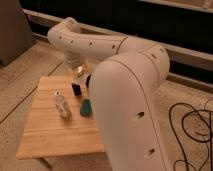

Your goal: Place the ceramic cup over the eraser

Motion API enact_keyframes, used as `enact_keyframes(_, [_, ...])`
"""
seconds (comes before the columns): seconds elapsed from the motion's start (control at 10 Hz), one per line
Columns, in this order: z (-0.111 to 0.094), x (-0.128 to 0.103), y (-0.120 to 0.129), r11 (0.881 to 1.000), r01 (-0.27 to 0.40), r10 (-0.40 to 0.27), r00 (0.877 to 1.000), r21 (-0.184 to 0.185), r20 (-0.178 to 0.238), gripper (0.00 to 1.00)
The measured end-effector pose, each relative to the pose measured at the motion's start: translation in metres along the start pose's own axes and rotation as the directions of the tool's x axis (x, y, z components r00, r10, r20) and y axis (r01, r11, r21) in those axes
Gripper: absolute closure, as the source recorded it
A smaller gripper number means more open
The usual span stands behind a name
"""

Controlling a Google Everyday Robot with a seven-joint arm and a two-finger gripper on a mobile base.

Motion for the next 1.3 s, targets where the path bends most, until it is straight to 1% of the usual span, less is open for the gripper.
enact_keyframes(0.3, [0.008,-0.004,0.001,1.0,0.011,-0.011,1.0,-0.017,0.007,1.0])
enact_keyframes(0.7, [0.018,-0.019,0.006,0.998,0.048,-0.047,0.999,-0.037,0.009,1.0])
enact_keyframes(1.3, [0.035,-0.025,0.011,0.995,0.073,-0.075,0.997,-0.066,-0.023,1.0])
